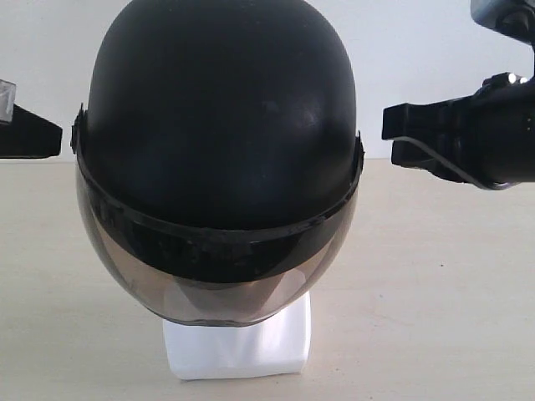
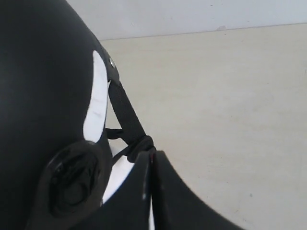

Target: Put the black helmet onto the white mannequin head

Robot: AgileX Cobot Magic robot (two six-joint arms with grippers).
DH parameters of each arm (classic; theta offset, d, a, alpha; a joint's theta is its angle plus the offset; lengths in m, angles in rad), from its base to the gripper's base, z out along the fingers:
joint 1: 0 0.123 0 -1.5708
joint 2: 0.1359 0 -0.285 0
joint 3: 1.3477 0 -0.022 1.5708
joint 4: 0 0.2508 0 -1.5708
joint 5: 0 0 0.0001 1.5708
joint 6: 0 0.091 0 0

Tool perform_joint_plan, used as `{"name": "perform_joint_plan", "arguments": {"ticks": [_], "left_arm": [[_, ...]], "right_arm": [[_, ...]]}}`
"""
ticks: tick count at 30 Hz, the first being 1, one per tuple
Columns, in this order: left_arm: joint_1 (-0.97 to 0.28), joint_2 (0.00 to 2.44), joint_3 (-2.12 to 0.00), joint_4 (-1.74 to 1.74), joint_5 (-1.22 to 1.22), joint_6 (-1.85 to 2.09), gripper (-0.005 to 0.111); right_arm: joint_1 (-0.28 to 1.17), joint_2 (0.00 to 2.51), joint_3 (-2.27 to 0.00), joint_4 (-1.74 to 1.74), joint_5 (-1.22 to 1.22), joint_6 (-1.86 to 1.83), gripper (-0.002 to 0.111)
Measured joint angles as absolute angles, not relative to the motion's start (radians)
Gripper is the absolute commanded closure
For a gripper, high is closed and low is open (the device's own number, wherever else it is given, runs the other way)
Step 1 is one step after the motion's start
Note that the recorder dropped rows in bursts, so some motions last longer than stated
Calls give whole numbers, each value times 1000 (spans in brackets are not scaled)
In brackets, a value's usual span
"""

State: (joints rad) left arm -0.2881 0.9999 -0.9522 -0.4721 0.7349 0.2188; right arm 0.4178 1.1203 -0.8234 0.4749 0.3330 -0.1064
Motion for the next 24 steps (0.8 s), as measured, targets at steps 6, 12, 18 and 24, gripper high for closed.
{"name": "perform_joint_plan", "arguments": {"ticks": [6, 12, 18, 24], "left_arm": [[-288, 934, -952, -470, 843, 240, 102], [-288, 845, -952, -470, 879, 246, 102], [-288, 829, -939, -474, 888, 248, 102], [-288, 861, -881, -480, 849, 248, 102]], "right_arm": [[418, 1081, -823, 463, 430, -176, 108], [418, 982, -823, 439, 479, -182, 108], [418, 967, -812, 434, 517, -182, 108], [418, 969, -734, 461, 425, -165, 108]]}}
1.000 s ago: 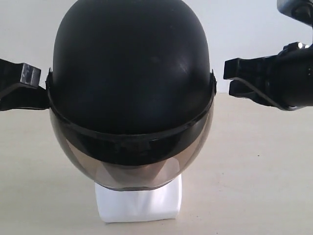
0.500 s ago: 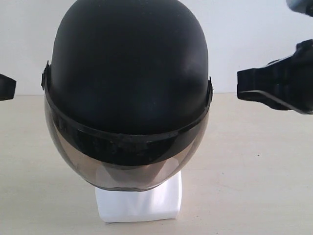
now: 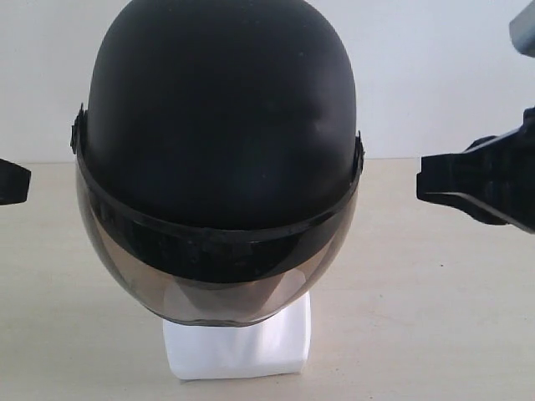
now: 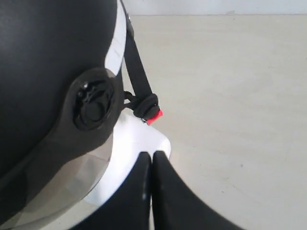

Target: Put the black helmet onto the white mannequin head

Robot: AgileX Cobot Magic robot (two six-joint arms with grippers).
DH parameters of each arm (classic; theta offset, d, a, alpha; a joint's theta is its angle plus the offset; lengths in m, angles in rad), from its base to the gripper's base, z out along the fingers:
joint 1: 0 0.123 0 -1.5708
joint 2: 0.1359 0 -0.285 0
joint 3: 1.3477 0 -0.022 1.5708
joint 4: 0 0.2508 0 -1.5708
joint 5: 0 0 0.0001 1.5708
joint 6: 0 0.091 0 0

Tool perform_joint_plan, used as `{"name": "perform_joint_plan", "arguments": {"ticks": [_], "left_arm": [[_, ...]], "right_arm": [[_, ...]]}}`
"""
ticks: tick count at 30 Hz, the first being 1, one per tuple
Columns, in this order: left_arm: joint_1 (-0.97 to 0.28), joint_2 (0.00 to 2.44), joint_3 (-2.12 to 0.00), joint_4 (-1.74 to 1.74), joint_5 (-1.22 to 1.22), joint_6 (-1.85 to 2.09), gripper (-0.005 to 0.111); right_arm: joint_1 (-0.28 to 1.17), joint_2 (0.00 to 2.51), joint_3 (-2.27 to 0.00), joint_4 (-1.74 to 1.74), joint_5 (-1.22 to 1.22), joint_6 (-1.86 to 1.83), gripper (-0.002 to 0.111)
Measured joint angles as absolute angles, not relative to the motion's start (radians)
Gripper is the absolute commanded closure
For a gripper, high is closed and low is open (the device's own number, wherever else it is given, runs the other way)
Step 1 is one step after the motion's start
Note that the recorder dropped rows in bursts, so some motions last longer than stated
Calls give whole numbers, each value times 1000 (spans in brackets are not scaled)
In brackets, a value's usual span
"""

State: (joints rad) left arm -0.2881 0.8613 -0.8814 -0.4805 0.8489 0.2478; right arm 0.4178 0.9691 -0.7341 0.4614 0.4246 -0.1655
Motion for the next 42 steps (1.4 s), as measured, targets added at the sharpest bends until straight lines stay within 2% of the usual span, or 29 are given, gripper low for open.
{"name": "perform_joint_plan", "arguments": {"ticks": [5, 10, 23, 32, 42], "left_arm": [[-288, 912, -864, -491, 762, 248, 102], [-288, 914, -864, -523, 820, 234, 102], [-288, 696, -864, -701, 810, 222, 102], [-288, 717, -864, -678, 732, 109, 102], [-288, 650, -864, -724, 786, 96, 102]], "right_arm": [[418, 977, -714, 505, 363, -168, 108], [418, 977, -714, 459, 394, -172, 108], [418, 977, -714, 411, 597, -178, 108], [418, 978, -714, 432, 396, -145, 108], [418, 978, -714, 434, 378, -142, 108]]}}
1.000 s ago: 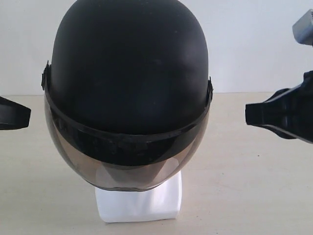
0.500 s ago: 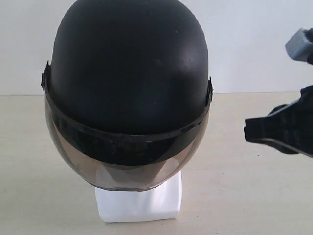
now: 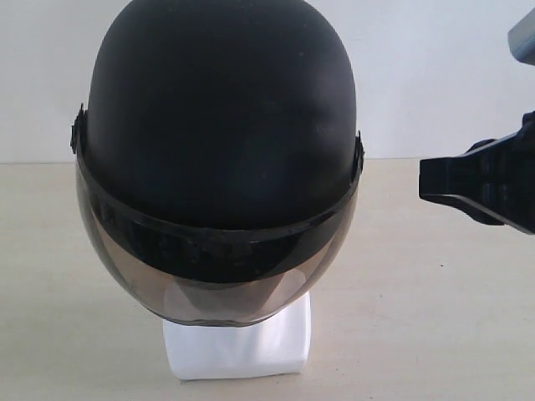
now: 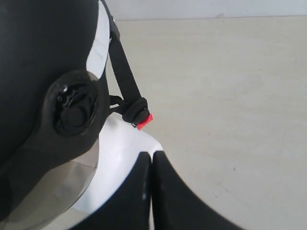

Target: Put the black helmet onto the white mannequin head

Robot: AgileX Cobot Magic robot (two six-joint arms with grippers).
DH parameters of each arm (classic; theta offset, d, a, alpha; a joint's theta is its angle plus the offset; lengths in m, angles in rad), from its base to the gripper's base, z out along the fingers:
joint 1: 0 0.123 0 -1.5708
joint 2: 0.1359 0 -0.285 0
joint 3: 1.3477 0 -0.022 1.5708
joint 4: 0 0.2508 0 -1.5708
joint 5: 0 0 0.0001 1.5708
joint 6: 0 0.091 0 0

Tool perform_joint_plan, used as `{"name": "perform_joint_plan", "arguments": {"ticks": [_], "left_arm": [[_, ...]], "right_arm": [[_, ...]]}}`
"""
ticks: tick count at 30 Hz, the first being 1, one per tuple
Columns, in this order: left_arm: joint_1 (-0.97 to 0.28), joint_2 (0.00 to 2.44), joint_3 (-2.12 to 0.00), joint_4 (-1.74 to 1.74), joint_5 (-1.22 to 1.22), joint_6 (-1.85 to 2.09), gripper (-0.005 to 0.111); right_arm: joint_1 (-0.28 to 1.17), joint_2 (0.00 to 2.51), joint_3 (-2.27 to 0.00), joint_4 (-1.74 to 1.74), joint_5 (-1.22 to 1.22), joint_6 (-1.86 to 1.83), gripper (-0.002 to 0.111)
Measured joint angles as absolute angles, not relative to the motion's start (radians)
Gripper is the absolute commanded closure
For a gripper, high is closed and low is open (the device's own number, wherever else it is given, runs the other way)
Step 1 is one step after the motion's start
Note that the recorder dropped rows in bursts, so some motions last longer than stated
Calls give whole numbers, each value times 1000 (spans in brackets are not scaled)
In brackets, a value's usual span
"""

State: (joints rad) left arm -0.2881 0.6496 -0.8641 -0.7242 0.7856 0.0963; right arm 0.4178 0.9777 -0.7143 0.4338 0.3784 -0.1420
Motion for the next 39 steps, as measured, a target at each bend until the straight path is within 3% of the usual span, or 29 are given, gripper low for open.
{"name": "perform_joint_plan", "arguments": {"ticks": [12, 17, 24, 29, 39], "left_arm": [[-288, 608, -866, -710, 794, 123, 102], [-272, 533, -909, -325, 809, 84, 102], [-182, 243, -900, 260, 866, -257, 102], [-157, 113, -731, 304, 768, -396, 102], [-79, 81, -221, 162, 293, -418, 102]], "right_arm": [[418, 978, -714, 434, 378, -138, 108], [418, 978, -714, 434, 378, -138, 108], [418, 978, -714, 437, 376, -138, 108], [418, 978, -714, 437, 376, -138, 108], [418, 979, -714, 437, 375, -138, 108]]}}
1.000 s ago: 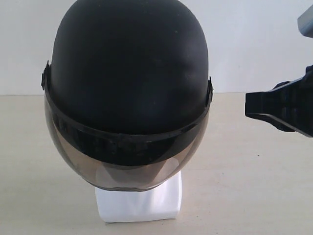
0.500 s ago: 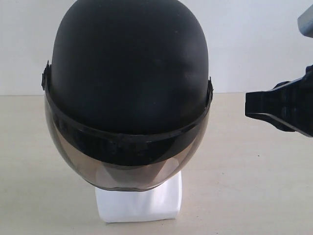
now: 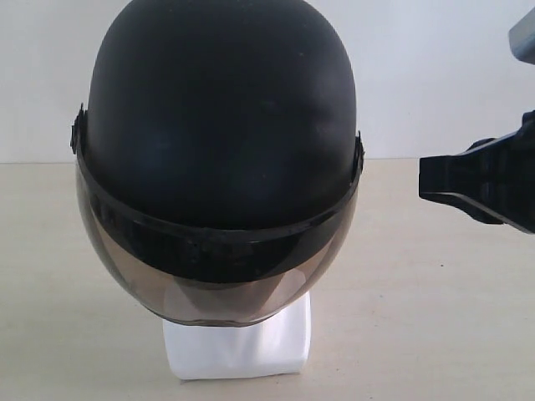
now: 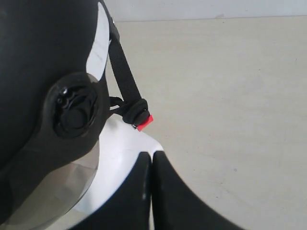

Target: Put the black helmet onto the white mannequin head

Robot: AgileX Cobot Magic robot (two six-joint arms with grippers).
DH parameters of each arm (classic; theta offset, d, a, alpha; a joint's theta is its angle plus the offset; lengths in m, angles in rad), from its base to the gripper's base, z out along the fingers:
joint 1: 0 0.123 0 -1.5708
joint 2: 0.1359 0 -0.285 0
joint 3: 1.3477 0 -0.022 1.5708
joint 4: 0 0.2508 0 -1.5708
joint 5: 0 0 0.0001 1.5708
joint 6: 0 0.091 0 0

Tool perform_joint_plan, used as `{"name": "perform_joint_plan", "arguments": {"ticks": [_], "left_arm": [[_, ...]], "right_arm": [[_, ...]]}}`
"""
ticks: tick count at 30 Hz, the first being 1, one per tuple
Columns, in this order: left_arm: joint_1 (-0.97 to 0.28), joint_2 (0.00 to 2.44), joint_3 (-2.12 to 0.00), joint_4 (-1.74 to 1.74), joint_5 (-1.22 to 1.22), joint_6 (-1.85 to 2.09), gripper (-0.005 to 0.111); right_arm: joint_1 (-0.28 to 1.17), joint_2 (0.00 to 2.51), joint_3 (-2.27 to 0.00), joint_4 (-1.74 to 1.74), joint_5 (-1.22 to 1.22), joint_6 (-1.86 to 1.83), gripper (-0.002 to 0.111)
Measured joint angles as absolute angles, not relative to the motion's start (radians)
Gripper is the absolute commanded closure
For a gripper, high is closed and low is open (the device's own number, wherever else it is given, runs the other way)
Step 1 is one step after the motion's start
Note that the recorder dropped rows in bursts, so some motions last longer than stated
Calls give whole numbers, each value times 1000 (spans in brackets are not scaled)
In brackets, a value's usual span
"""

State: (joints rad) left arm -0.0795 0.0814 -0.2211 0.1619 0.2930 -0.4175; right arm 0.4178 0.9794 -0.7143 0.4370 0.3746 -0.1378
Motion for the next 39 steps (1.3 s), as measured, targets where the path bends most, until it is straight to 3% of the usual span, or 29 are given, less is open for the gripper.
{"name": "perform_joint_plan", "arguments": {"ticks": [10, 17, 25, 39], "left_arm": [[-71, 4, -20, -31, 137, -425, 102], [-71, 4, -6, -36, 70, -325, 102], [-71, 4, -4, -25, 287, -95, 102], [-71, 4, -4, -23, 304, 64, 102]], "right_arm": [[418, 979, -714, 439, 375, -138, 108], [418, 979, -714, 439, 375, -138, 108], [418, 979, -714, 439, 374, -138, 108], [418, 979, -714, 439, 374, -138, 108]]}}
